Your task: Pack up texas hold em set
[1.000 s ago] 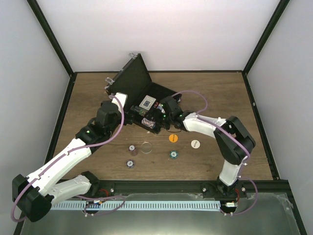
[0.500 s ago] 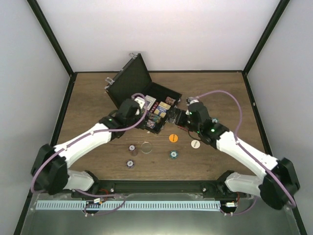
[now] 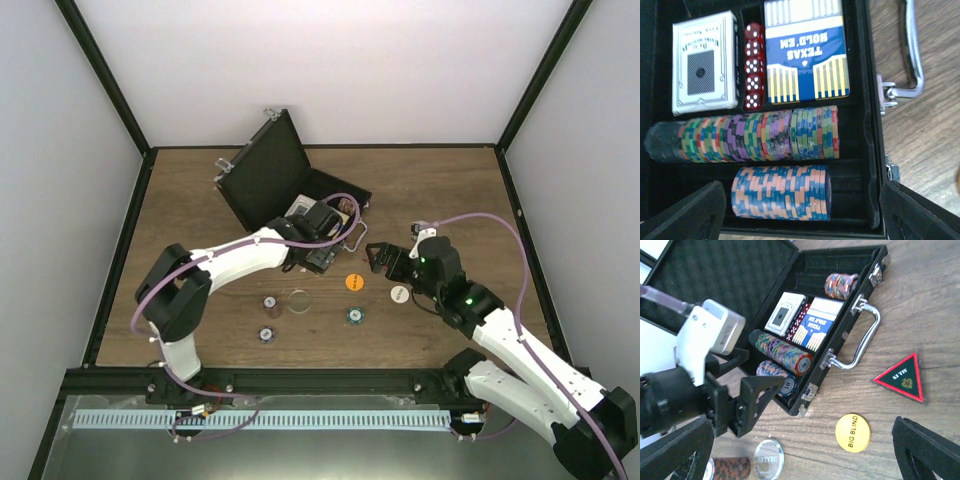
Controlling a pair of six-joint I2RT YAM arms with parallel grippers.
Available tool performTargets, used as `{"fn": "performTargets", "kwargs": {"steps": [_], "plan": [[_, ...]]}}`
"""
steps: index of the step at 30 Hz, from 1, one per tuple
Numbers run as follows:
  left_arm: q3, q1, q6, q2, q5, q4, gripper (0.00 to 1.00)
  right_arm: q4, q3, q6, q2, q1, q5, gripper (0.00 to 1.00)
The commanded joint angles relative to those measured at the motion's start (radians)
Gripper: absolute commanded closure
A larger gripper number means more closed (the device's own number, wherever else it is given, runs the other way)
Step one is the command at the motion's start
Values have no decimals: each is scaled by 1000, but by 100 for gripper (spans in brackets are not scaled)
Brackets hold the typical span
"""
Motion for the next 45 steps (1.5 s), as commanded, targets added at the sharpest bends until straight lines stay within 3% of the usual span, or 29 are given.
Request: {"fn": "performTargets", "kwargs": {"steps": [1, 10, 15, 22, 30, 39, 45], "plan": [[64, 1, 1, 71, -51, -80, 18, 16, -6, 23, 3, -2, -63, 0], [94, 1, 0, 139, -86, -109, 52, 23, -14, 41, 48, -3, -77, 0], [86, 2, 0, 147, -88, -107, 59, 40, -16, 48, 81, -3, -91, 0], [80, -1, 1, 160, -102, -125, 65, 49, -5, 52, 126, -2, -114, 0], [50, -45, 48, 134, -63, -90, 57, 66, 6, 53, 167, -4, -140, 0], [56, -59, 46, 168, -200, -112, 59, 67, 7, 56, 180, -3, -149, 0], [49, -37, 61, 182, -221, -108, 63, 58, 3, 59, 174, -2, -150, 0]]}}
